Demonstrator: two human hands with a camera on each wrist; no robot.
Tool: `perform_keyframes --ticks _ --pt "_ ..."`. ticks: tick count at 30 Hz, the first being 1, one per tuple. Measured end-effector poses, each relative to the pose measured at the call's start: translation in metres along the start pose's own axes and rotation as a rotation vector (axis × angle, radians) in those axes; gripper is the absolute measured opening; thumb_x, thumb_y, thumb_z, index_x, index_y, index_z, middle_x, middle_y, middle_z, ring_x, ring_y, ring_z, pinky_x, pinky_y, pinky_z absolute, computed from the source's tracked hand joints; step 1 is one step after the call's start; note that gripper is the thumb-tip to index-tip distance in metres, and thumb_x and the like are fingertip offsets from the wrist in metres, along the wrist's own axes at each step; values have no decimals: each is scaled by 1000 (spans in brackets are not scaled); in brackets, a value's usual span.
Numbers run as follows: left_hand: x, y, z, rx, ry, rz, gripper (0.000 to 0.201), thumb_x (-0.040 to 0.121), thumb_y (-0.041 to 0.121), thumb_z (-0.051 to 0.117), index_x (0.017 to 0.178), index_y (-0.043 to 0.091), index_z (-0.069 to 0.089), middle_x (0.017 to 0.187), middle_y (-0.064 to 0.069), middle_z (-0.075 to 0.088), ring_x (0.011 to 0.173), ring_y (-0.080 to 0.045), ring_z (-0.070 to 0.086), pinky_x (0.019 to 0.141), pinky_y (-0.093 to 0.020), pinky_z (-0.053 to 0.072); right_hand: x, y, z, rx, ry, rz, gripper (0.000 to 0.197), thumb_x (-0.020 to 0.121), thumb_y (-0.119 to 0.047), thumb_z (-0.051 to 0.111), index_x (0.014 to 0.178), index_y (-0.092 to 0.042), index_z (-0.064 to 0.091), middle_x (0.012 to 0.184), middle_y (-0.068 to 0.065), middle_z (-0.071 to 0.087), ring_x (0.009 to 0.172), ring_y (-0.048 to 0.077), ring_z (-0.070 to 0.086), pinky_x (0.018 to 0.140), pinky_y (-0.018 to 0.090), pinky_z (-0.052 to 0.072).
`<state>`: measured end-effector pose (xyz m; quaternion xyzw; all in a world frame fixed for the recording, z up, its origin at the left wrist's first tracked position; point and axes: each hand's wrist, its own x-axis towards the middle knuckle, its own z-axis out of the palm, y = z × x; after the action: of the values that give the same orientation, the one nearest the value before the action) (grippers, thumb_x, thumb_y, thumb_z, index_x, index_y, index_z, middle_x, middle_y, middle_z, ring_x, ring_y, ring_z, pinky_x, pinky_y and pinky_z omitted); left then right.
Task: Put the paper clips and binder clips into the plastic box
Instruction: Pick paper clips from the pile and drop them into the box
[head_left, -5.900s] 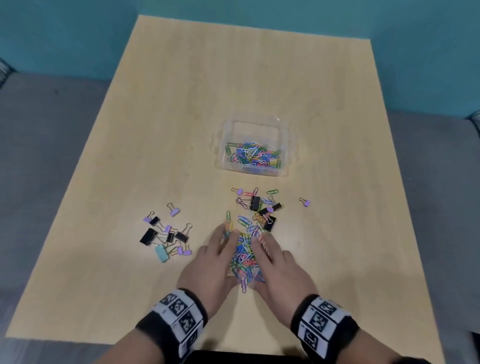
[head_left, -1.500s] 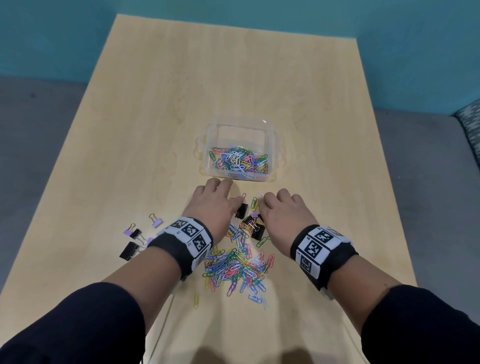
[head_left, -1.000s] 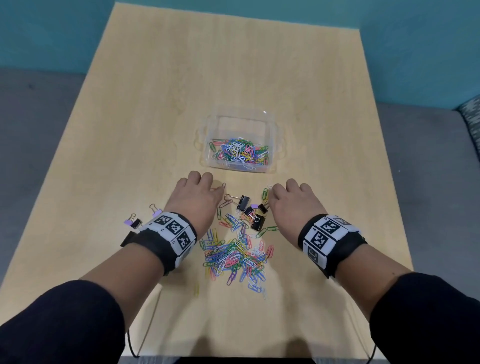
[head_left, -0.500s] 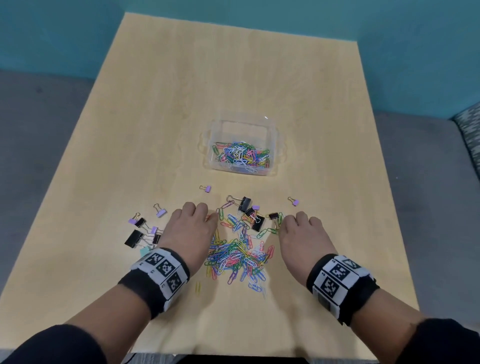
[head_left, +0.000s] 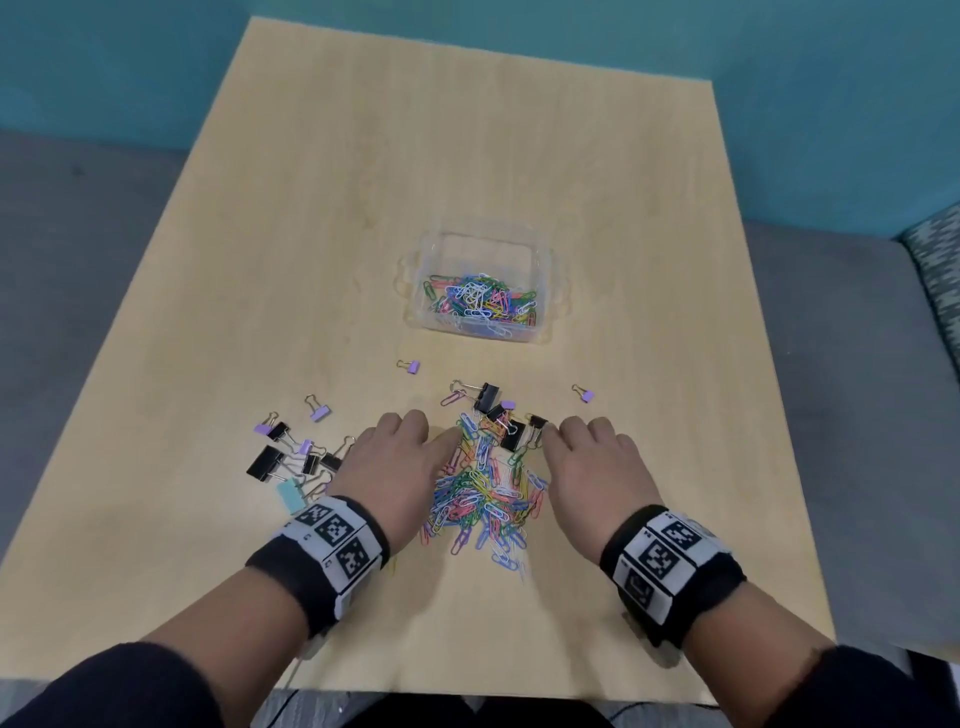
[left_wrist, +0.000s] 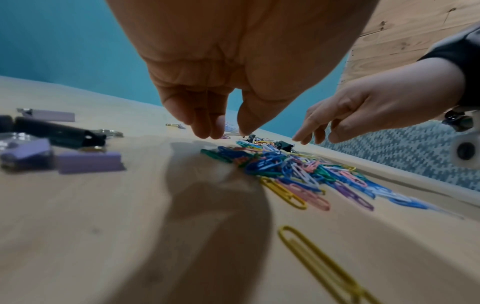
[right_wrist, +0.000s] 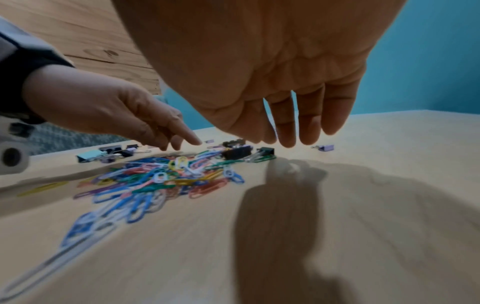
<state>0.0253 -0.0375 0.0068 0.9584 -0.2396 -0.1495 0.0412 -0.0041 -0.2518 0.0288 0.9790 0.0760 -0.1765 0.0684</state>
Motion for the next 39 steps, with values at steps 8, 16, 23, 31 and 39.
perform_keyframes --ticks 8,16,23,31,39 --pt "14 0 -9 48 -76 -60 76 76 8 47 145 29 23 109 -5 45 93 -26 42 72 -34 36 -2 11 12 -40 -55 -9 53 65 -8 53 118 -6 53 98 9 54 84 31 46 64 39 36" --pt "31 -6 -9 113 -101 -117 74 80 13 47 147 28 19 117 -7 45 100 -26 43 74 -33 37 -8 10 20 -6 17 3 52 56 -8 61 108 -8 59 89 7 55 74 29 46 57 34 30" --pt "8 -10 -5 -25 -27 -67 47 75 6 55 119 22 61 88 -7 52 75 -29 49 60 -34 45 -18 4 20 56 51 -95 51 59 -9 58 111 -12 56 90 6 54 78 30 46 61 38 38" --pt "8 -2 -1 -15 -37 -46 62 73 5 53 132 25 50 87 -7 52 72 -28 48 56 -33 36 -3 11 16 18 4 -51 73 64 -10 56 136 -17 45 100 10 55 85 32 47 65 40 37" --pt "4 -10 2 -2 -27 -24 63 66 6 62 125 26 55 79 -6 52 65 -27 49 51 -32 37 -5 50 18 -64 69 -127 65 59 -5 55 123 -19 56 94 9 57 77 31 46 59 39 40"
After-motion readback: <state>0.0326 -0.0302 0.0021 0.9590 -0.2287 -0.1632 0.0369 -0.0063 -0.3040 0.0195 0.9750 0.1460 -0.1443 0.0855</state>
